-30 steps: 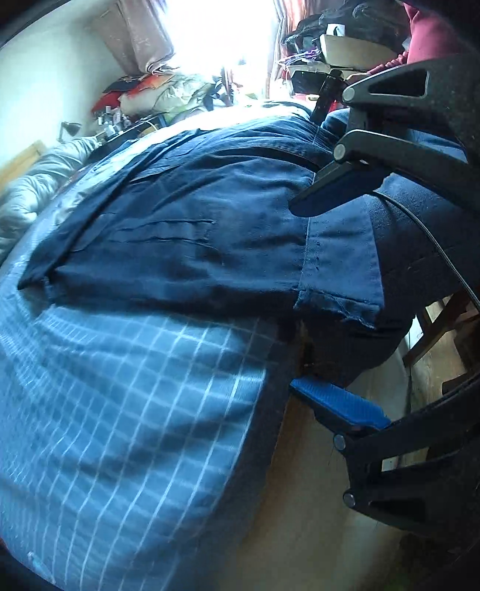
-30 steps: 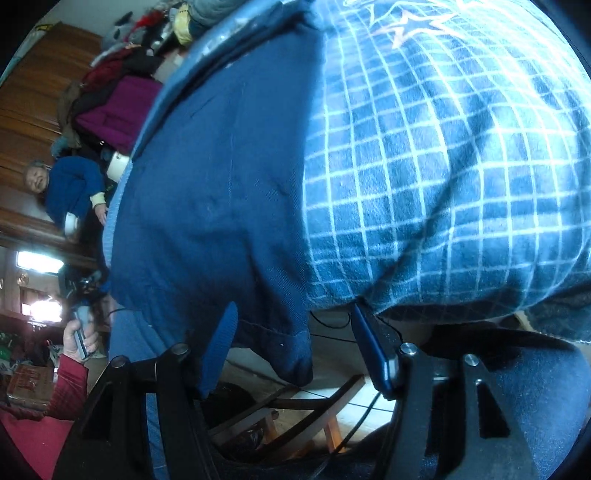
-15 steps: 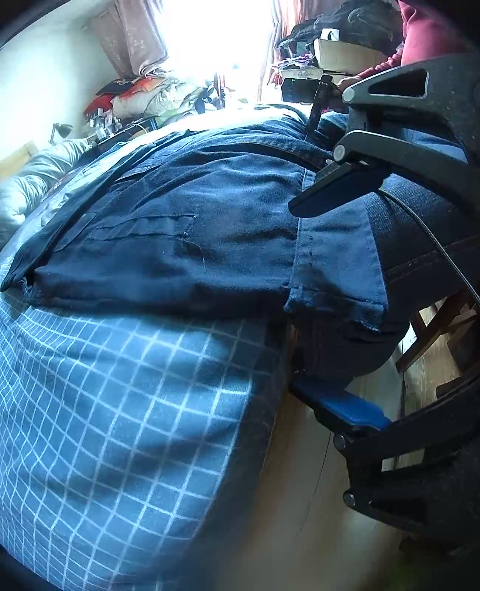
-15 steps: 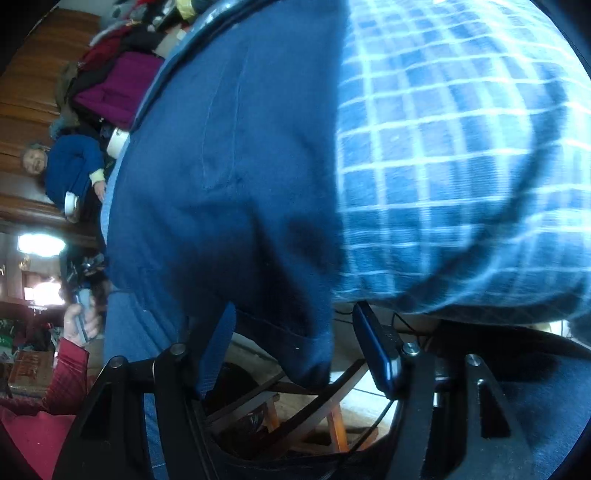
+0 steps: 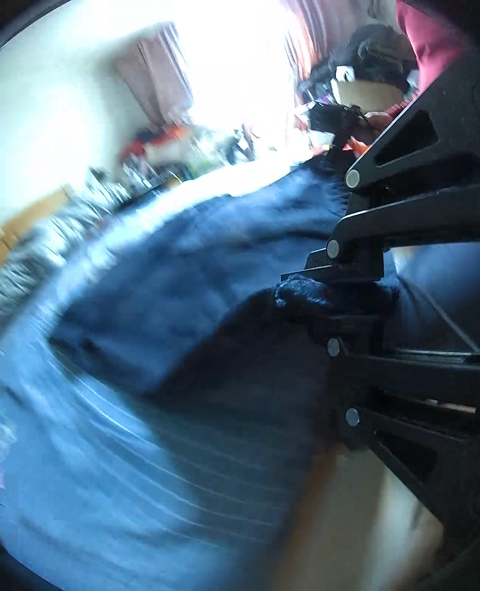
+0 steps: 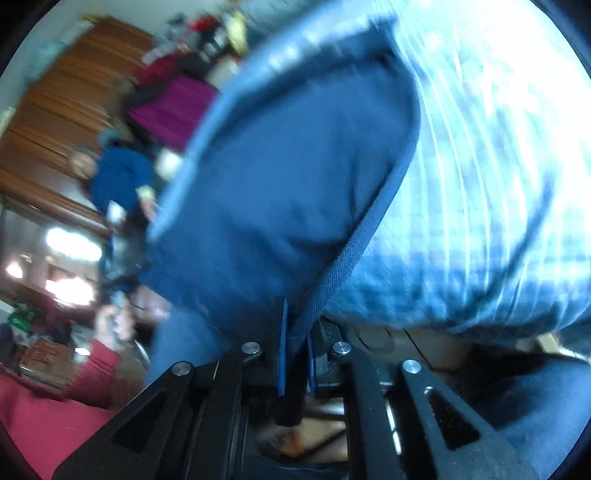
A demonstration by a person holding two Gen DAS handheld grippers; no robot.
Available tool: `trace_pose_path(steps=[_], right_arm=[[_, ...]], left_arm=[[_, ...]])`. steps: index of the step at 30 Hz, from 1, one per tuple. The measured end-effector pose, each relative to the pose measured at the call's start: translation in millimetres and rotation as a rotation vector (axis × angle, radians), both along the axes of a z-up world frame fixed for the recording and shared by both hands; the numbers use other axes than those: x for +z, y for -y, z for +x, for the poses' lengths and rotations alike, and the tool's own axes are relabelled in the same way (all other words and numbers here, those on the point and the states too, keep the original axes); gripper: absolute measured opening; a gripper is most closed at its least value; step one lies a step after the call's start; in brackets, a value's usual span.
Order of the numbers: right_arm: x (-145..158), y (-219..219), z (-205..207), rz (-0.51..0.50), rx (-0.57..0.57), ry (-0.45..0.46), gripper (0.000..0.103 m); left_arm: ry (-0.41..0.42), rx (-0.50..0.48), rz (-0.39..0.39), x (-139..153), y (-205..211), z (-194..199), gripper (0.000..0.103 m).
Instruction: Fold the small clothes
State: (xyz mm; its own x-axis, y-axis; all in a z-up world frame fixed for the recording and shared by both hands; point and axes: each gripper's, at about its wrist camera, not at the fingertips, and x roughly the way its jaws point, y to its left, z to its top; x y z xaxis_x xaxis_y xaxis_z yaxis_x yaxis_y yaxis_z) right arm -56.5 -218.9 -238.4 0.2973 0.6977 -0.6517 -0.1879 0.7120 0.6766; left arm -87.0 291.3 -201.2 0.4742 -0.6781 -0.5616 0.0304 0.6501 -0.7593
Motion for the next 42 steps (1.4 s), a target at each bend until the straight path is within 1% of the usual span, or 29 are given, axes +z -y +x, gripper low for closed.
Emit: trace_pose_path(steps=[4, 7, 10, 12, 17, 19, 21, 23, 24, 25, 26, 27, 28, 29, 30, 31, 32, 33, 34, 36, 38, 39, 41, 42], right_arm=[[52, 17, 16, 0.123, -0.082, 0.103, 0.011], [79, 24, 35, 0.180, -0.122, 0.158, 0.011], [97, 26, 63, 0.207, -0.157, 0.188, 0.011], [108, 32, 91, 0.219, -0.169, 0.201, 0.011], [127, 35, 186, 0.216, -0.176, 0.214, 0.012], [128, 37, 224, 0.208, -0.183, 0.210, 0.012], [123, 36, 264, 0.198, -0.192, 0.193, 0.012], [111, 36, 301, 0.169, -0.186, 0.173, 0.012], [104, 38, 316, 0.157, -0.187, 0.161, 0.013], [92, 41, 331, 0.149, -0.186, 0.142, 0.016], [79, 42, 349, 0.140, -0.184, 0.114, 0.016], [61, 46, 367, 0.116, -0.196, 0.075, 0.021], [46, 50, 377, 0.083, -0.225, 0.050, 0.031], [32, 56, 386, 0.024, -0.269, 0.020, 0.032], [22, 60, 390, -0.010, -0.293, 0.007, 0.033], [16, 62, 391, -0.013, -0.296, 0.003, 0.034], [11, 61, 391, -0.011, -0.288, 0.003, 0.038], [9, 59, 391, -0.030, -0.276, 0.013, 0.042], [8, 53, 391, -0.070, -0.255, 0.033, 0.042], [3, 41, 398, -0.155, -0.220, 0.055, 0.042], [-1, 30, 409, -0.254, -0.193, 0.090, 0.043], [-5, 25, 414, -0.295, -0.184, 0.101, 0.043], [-18, 20, 422, -0.319, -0.165, 0.096, 0.043], [-23, 17, 428, -0.333, -0.154, 0.090, 0.049]], left_arm=[[0.136, 0.093, -0.142, 40, -17, 19, 0.011], [0.194, 0.152, -0.183, 59, -22, 41, 0.011], [0.222, 0.158, -0.182, 73, -22, 68, 0.011], [0.229, 0.150, -0.174, 82, -24, 94, 0.012], [0.239, 0.134, -0.141, 100, -19, 176, 0.012], [0.228, 0.125, -0.131, 99, -17, 210, 0.013], [0.208, 0.121, -0.108, 90, -13, 241, 0.014], [0.165, 0.130, -0.093, 72, -10, 279, 0.016], [0.135, 0.139, -0.068, 59, -9, 298, 0.023], [0.109, 0.143, -0.033, 47, -5, 315, 0.033], [0.054, 0.150, 0.015, 26, -2, 333, 0.041], [-0.018, 0.168, 0.078, 4, 1, 347, 0.054], [-0.070, 0.176, 0.133, -12, 4, 356, 0.057], [-0.114, 0.171, 0.173, -28, 8, 363, 0.057], [-0.116, 0.164, 0.177, -34, 11, 364, 0.057], [-0.094, 0.168, 0.191, -32, 13, 363, 0.058], [-0.066, 0.160, 0.206, -25, 16, 359, 0.058], [-0.031, 0.148, 0.213, -18, 17, 356, 0.060], [0.019, 0.147, 0.232, -6, 18, 347, 0.066], [0.079, 0.163, 0.277, 7, 14, 336, 0.075], [0.128, 0.184, 0.318, 17, 6, 318, 0.078], [0.142, 0.192, 0.345, 19, 1, 313, 0.079], [0.140, 0.199, 0.396, 16, -10, 316, 0.082], [0.122, 0.191, 0.404, 12, -13, 323, 0.082]])
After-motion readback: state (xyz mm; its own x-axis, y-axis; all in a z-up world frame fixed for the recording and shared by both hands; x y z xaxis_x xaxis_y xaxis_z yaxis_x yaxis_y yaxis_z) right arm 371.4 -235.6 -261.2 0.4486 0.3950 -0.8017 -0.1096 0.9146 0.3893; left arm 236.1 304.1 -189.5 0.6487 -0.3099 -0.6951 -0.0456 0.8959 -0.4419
